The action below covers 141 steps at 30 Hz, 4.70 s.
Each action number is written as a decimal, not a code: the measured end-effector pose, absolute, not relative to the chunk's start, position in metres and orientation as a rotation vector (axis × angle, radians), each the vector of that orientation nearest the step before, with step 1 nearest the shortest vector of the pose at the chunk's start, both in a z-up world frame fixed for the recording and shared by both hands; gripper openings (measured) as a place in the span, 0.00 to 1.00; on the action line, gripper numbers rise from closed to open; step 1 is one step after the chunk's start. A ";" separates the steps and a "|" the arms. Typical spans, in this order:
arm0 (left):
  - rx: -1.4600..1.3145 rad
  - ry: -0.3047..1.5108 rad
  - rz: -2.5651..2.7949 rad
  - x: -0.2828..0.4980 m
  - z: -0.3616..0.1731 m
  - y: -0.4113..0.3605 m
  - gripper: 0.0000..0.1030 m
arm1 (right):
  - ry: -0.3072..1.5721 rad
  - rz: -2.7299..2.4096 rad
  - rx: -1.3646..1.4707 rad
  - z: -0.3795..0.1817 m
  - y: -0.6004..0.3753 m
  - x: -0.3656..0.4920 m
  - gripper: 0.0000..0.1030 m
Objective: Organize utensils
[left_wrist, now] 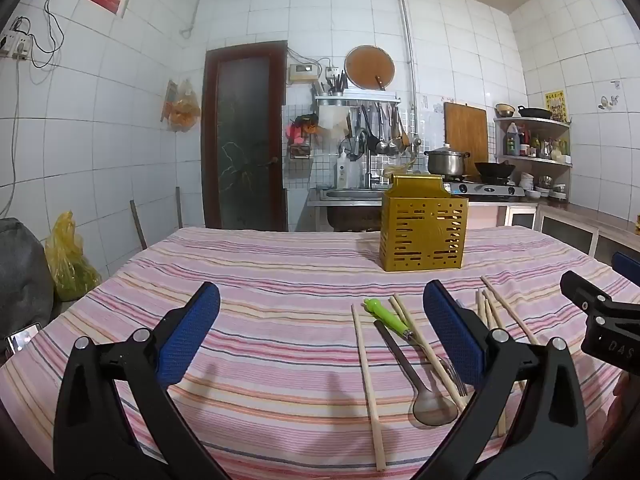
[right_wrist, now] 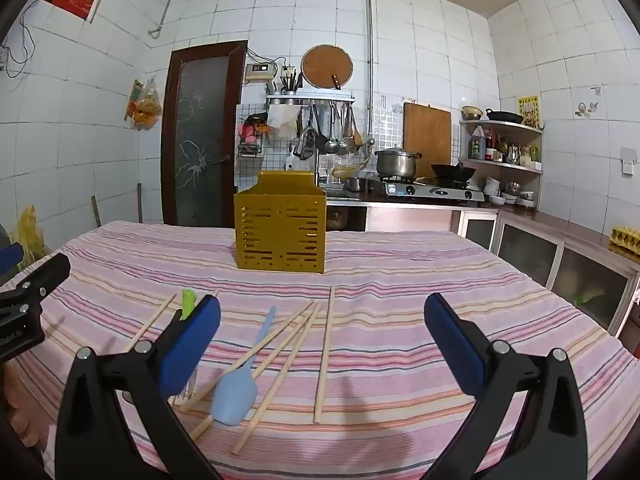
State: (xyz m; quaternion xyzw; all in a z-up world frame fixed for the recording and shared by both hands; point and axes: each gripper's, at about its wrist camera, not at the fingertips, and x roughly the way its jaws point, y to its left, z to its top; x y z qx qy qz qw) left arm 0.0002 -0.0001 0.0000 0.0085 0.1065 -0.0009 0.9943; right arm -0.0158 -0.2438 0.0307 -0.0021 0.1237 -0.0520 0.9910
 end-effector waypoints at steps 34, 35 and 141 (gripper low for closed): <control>0.024 0.204 -0.011 -0.002 0.000 -0.003 0.95 | 0.251 -0.114 0.003 0.033 -0.252 -0.018 0.96; 0.024 0.204 -0.013 -0.001 0.000 -0.003 0.95 | 0.250 -0.116 0.002 0.034 -0.252 -0.018 0.96; 0.100 0.640 -0.041 0.173 0.012 -0.018 0.95 | 0.671 -0.223 0.060 0.033 -0.287 0.143 0.96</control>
